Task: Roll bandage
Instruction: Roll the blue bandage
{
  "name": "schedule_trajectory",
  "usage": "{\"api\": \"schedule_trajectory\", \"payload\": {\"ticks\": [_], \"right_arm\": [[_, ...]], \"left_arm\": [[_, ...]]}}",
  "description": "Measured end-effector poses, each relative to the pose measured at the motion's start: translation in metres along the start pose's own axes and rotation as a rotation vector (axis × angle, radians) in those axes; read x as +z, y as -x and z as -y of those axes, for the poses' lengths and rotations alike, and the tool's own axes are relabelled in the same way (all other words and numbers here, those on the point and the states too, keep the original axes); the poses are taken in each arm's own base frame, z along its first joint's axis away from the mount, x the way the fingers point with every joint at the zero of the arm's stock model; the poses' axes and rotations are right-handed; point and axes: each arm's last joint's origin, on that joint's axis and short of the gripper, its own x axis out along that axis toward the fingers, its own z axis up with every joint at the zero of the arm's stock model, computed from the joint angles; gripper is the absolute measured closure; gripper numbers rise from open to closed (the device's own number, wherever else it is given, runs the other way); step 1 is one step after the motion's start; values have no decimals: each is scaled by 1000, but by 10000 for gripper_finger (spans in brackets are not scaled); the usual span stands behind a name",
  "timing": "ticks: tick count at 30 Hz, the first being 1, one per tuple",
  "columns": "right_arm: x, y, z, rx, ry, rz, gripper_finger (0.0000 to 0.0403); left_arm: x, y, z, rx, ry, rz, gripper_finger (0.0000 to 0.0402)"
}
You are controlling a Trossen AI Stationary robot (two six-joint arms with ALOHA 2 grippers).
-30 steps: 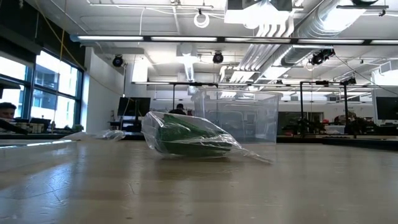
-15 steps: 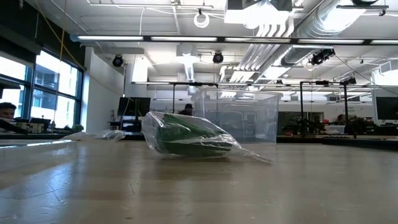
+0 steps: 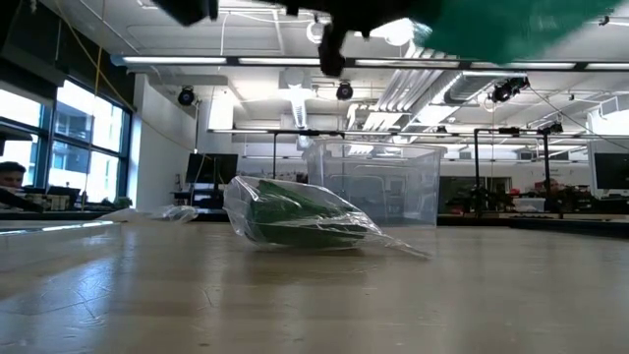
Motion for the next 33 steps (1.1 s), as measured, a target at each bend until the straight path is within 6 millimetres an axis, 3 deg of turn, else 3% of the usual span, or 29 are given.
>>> {"api": "schedule_trajectory", "payload": {"ticks": [7,11,15,21,25,29,33], "right_arm": [[59,60,45,-206,21,127,403],[77,90,74,-327,-4,191,403],[83,106,99,-395,-34,170,403],[85,107,128,-407,-104,126,403],[74,99,143,-396,-151,50,403],[48,77,150,-434,-154,-57,403],[7,49,149,-471,-162,-175,403]], "left_arm": [[-69,-2,-7,-55,161,-194,397],[-85,1,-5,-91,215,-258,397],[-93,7,11,-116,220,-333,397],[-91,22,62,-321,203,-455,397],[-84,42,102,-481,165,-437,397],[-65,62,138,-668,126,-291,397],[-42,80,160,-784,48,-79,397]]}}
